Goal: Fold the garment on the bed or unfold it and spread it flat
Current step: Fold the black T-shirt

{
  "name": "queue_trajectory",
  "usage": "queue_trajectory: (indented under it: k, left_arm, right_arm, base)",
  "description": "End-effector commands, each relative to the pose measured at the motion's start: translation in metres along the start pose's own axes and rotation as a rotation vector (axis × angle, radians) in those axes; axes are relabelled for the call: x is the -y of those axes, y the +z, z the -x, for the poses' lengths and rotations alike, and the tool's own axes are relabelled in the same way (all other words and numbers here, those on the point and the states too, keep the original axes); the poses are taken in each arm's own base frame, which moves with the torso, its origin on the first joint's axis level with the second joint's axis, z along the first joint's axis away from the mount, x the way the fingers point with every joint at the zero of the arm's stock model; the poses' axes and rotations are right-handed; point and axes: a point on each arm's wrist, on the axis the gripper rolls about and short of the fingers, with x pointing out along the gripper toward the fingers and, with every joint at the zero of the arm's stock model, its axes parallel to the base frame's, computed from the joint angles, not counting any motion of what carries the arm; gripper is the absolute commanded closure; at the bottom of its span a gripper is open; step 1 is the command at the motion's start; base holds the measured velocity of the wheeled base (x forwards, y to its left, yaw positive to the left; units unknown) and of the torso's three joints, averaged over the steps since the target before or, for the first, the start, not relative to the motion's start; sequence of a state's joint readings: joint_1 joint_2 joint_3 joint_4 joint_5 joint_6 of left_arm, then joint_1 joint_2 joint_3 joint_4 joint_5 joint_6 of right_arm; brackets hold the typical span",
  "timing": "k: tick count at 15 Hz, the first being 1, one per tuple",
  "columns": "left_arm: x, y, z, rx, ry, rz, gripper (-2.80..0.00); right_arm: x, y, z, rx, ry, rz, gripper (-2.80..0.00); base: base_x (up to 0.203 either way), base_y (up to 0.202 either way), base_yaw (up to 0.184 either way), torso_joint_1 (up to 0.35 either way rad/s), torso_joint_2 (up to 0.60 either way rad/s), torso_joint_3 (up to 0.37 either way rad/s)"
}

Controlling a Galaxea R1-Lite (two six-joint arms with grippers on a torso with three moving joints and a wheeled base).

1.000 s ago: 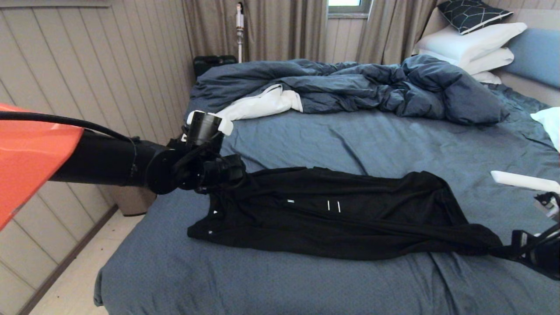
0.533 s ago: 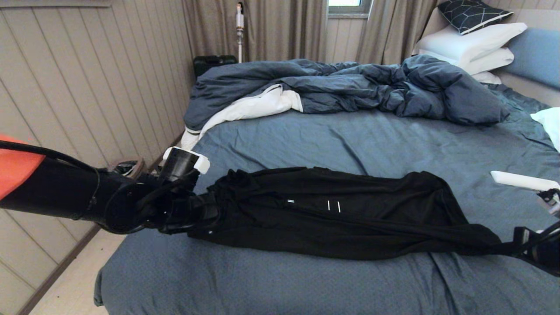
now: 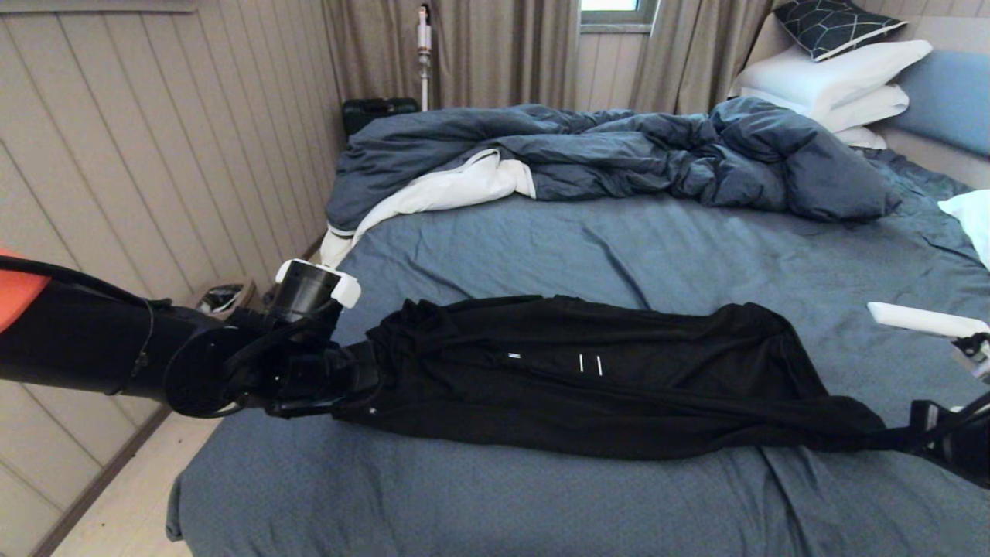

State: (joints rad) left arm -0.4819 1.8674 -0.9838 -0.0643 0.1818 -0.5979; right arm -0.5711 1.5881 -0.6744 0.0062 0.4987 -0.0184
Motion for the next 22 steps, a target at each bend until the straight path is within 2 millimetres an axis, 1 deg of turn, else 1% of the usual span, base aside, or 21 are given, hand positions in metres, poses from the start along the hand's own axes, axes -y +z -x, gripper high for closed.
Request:
queue_trajectory:
  k: [1,2,3,5,8,9,10,12,15,16,18,20,22]
  left_arm:
    - [0.000,0.002,0.002,0.001,-0.012,0.006,0.00]
    - [-0.003,0.005,0.003,0.005,-0.010,0.011,0.00]
    - [-0.004,0.008,0.008,0.014,-0.015,0.008,0.00]
    - [-0.007,0.010,0.015,-0.003,0.002,-0.067,0.00]
    - [-0.012,0.012,0.024,0.005,0.006,-0.095,0.00]
    - [-0.016,0.011,0.027,0.001,0.005,-0.109,0.00]
    - [-0.018,0.010,0.028,-0.026,-0.006,-0.108,-2.80]
    - [-0.019,0.010,0.030,-0.104,-0.091,-0.100,-2.80]
    - [-0.018,0.010,0.010,-0.147,-0.097,-0.097,-2.80]
    - [-0.017,0.012,0.002,-0.155,-0.089,-0.096,-2.80]
    - [-0.018,0.012,-0.014,-0.177,-0.070,-0.093,-2.80]
    - [-0.020,0.011,-0.019,-0.188,-0.062,-0.102,-2.80]
    - [-0.019,0.011,-0.026,-0.195,-0.059,-0.103,-2.80]
  right_arm:
    - [0.000,0.002,0.000,0.004,0.002,0.000,0.00]
    - [-0.001,0.007,0.001,0.017,0.000,0.002,0.00]
    - [-0.002,0.013,0.004,0.039,-0.002,0.008,0.00]
    - [-0.004,0.027,0.014,0.077,-0.010,0.017,0.00]
    - [-0.014,0.051,0.029,0.049,-0.008,0.014,0.00]
    - [-0.018,0.056,0.031,0.029,-0.007,0.023,-2.80]
    - [-0.018,0.060,0.027,0.005,-0.021,0.052,-2.80]
    - [-0.015,0.062,0.022,-0.054,-0.063,0.091,-2.80]
    - [-0.007,0.066,0.008,-0.111,-0.062,0.106,-2.80]
    - [-0.005,0.068,0.002,-0.123,-0.065,0.104,-2.80]
    - [0.001,0.070,-0.021,-0.180,-0.083,0.098,-2.80]
    - [0.005,0.069,-0.035,-0.216,-0.089,0.098,-2.80]
    - [0.007,0.072,-0.044,-0.229,-0.084,0.099,-2.80]
  base:
    - [0.000,0.000,0.000,0.000,0.00,0.000]
    - [0.000,0.000,0.000,0.000,0.00,0.000]
    - [0.000,0.000,0.000,0.000,0.00,0.000]
    - [0.000,0.000,0.000,0.000,0.00,0.000]
    - [0.000,0.000,0.000,0.000,0.00,0.000]
    - [0.000,0.000,0.000,0.000,0.00,0.000]
    - [0.000,0.000,0.000,0.000,0.00,0.000]
    - [0.000,0.000,0.000,0.000,0.00,0.000]
    - [0.000,0.000,0.000,0.000,0.00,0.000]
    - [0.000,0.000,0.000,0.000,0.00,0.000]
    - [0.000,0.000,0.000,0.000,0.00,0.000]
    - [0.000,0.000,0.000,0.000,0.00,0.000]
    - [0.000,0.000,0.000,0.000,0.00,0.000]
